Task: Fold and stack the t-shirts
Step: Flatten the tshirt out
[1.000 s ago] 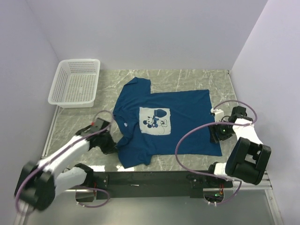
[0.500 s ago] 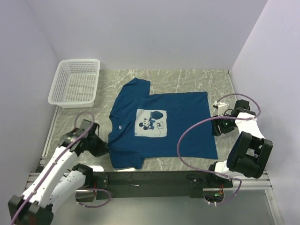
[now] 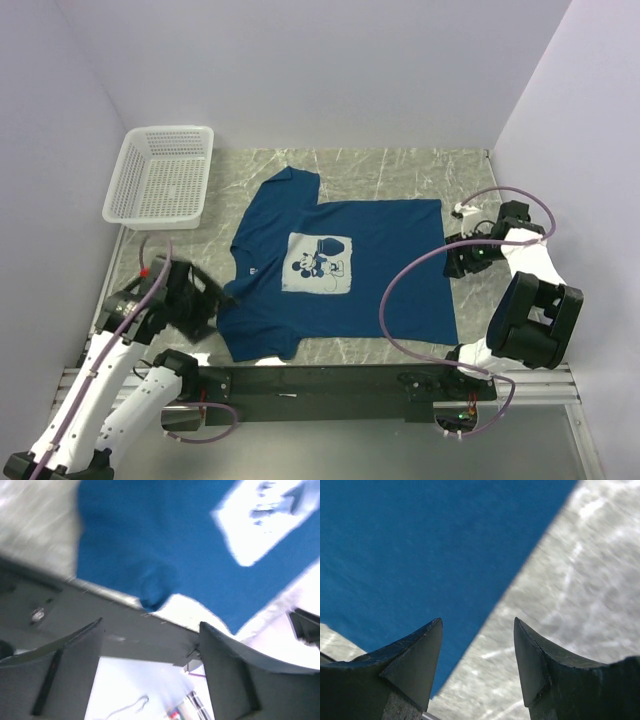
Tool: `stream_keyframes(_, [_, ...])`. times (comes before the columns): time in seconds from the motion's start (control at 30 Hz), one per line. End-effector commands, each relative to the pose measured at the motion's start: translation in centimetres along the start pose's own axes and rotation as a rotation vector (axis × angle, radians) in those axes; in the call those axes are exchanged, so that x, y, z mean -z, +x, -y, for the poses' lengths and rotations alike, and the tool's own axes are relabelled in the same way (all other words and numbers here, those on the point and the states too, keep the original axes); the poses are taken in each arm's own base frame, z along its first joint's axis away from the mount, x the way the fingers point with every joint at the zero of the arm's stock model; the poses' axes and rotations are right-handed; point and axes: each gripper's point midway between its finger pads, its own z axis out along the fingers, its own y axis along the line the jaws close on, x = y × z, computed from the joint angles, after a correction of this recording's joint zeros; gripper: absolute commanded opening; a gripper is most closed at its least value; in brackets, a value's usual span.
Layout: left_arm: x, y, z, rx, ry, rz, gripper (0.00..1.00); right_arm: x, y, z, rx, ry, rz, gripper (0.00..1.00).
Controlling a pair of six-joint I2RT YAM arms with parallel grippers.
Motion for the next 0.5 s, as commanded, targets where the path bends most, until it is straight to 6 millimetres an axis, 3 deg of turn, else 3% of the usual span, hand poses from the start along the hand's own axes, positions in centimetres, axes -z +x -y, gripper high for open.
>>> stream_keyframes(0.0, [4.3, -4.6, 9.1, -0.253, 0.332, 0.255, 0.84, -0.6, -1.6, -1.5, -0.001, -0.07, 0.051, 0.66])
stream_keyframes(0.07, [4.3, -5.4, 12.9, -0.456, 0.482, 0.328, 0.86, -1.0, -2.3, -2.2, -0.016, -0.132, 0.072, 0.66])
stream_keyframes(0.1, [5.5, -6.5, 16.8, -0.507, 0.63, 0.416, 0.9, -0.8, -3.3, -3.2, -0.016, -0.193, 0.109, 0.66])
stream_keyframes(0.13, [4.9, -6.0, 18.3, -0.63, 0.687, 0.395, 0.91, -1.0, -3.7, -3.9, -0.016, -0.246, 0.126, 0.66])
stream_keyframes(0.17, [1.9, -6.9, 20.1, -0.677, 0.653, 0.363, 0.89, -1.0, -4.0, -4.5, -0.013, -0.287, 0.144, 0.66])
stream_keyframes(0.2, [0.6, -7.7, 21.8, -0.72, 0.64, 0.365, 0.88, -0.7, -4.8, -5.4, -0.003, -0.342, 0.18, 0.66])
stream_keyframes(0.23, [1.2, -8.9, 24.8, -0.857, 0.645, 0.414, 0.82, -0.7, -5.1, -5.5, -0.004, -0.357, 0.188, 0.66])
stream_keyframes(0.27, [-4.5, -10.1, 25.4, -0.903, 0.525, 0.325, 0.77, -0.6, -5.3, -5.7, 0.002, -0.368, 0.195, 0.66])
stream_keyframes(0.3, [-6.3, -11.1, 26.0, -0.938, 0.467, 0.307, 0.72, -0.4, -5.9, -5.8, 0.007, -0.376, 0.216, 0.65])
stream_keyframes(0.33, [-7.5, -11.9, 27.3, -0.995, 0.445, 0.312, 0.71, -0.2, -6.2, -5.6, 0.014, -0.364, 0.226, 0.64])
stream_keyframes(0.37, [-9.5, -14.0, 29.6, -1.11, 0.39, 0.361, 0.69, -0.1, -6.5, -5.5, 0.02, -0.355, 0.237, 0.64])
stream_keyframes(0.4, [-10.2, -14.9, 30.6, -1.163, 0.363, 0.385, 0.69, 0.0, -7.0, -5.2, 0.028, -0.338, 0.253, 0.63])
stream_keyframes(0.43, [-9.7, -16.3, 32.9, -1.288, 0.366, 0.47, 0.69, 0.2, -7.3, -5.0, 0.038, -0.323, 0.266, 0.63])
stream_keyframes(0.47, [-11.7, -17.6, 33.2, -1.349, 0.313, 0.506, 0.7, 0.3, -7.6, -4.8, 0.045, -0.308, 0.273, 0.62])
